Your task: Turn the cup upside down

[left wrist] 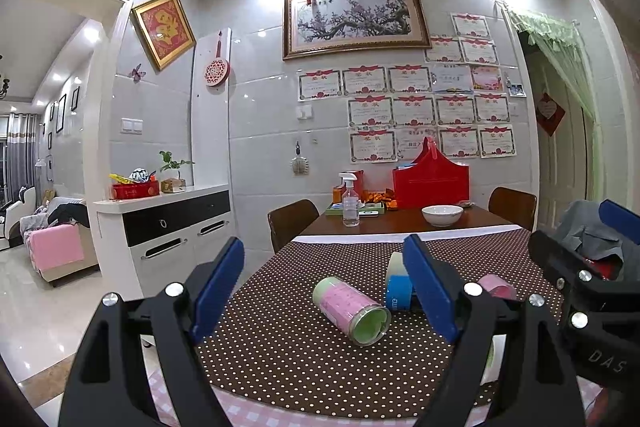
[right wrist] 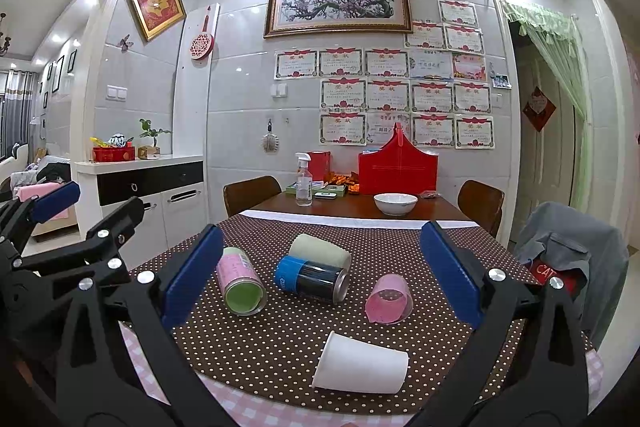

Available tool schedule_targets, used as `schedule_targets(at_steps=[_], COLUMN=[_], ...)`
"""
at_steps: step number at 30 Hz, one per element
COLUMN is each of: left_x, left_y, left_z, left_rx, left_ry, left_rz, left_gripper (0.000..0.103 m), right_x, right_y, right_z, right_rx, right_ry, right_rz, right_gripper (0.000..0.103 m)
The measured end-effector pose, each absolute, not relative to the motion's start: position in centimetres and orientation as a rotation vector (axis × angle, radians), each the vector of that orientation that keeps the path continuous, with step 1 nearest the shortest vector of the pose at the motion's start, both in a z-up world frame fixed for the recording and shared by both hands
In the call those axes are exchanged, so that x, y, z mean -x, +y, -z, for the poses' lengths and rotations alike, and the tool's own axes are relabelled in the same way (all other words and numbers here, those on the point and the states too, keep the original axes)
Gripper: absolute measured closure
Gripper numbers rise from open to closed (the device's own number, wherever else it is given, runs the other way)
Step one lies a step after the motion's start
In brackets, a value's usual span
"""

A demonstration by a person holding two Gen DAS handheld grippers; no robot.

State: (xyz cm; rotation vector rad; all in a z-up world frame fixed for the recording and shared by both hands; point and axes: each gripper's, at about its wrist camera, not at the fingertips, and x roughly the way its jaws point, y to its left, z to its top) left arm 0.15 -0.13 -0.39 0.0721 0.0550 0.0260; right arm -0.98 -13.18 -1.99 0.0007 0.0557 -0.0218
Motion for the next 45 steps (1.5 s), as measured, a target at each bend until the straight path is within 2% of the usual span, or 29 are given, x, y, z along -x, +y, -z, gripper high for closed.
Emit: schedule_targets(at_steps=[45], left_x=[-0.3], left_y=[-0.1], left_z=[0.5], left_rx=[-0.074], left_ry=[0.060], left_rz=[-0.027], left_gripper=[0.023], right_x=[0.1], right_y=[-13.0], right_z=[3.4], right_rx=[-0.009], right_ry=[0.063], right_rz=[0.020], right_gripper=[0.006])
